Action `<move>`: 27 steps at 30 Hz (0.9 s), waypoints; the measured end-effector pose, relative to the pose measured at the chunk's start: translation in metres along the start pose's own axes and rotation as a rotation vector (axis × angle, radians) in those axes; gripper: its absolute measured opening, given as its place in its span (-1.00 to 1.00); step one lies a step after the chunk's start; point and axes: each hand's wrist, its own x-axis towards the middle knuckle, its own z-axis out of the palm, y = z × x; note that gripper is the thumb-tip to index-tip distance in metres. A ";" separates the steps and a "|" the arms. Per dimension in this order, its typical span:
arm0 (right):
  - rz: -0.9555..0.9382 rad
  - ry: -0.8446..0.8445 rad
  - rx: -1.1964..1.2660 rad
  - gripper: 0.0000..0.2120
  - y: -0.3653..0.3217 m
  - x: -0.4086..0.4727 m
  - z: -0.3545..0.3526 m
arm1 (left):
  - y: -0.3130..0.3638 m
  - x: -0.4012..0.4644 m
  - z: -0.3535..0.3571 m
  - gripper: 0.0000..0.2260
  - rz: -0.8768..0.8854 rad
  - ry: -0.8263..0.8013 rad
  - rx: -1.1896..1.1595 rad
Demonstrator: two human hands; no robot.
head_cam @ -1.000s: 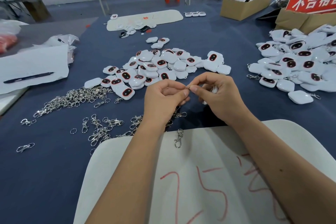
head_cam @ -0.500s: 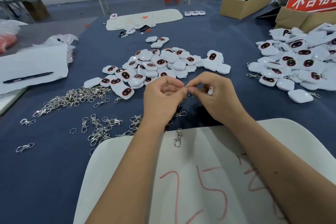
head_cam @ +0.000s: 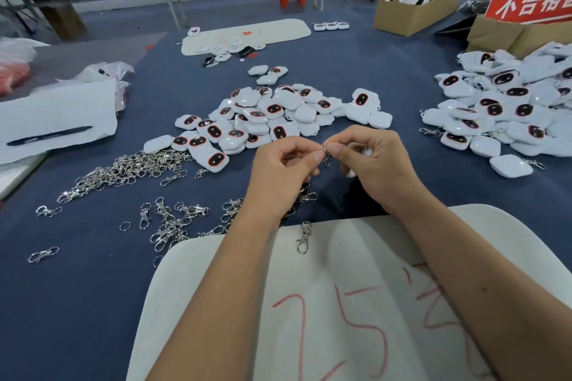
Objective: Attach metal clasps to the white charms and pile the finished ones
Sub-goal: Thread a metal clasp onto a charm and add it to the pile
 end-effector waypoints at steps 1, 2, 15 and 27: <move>0.005 -0.001 0.000 -0.89 0.000 0.000 0.000 | 0.000 0.000 0.000 -0.87 0.001 -0.005 0.001; 0.008 -0.001 -0.002 -0.90 -0.001 0.000 0.000 | 0.000 0.000 0.000 -0.87 0.003 -0.010 0.004; -0.105 0.025 -0.083 -0.89 -0.004 -0.003 0.002 | 0.003 -0.004 0.009 -0.86 0.107 0.022 0.323; -0.193 0.114 -0.218 -0.90 -0.008 -0.007 0.008 | 0.002 -0.004 0.011 -0.88 0.414 0.084 0.533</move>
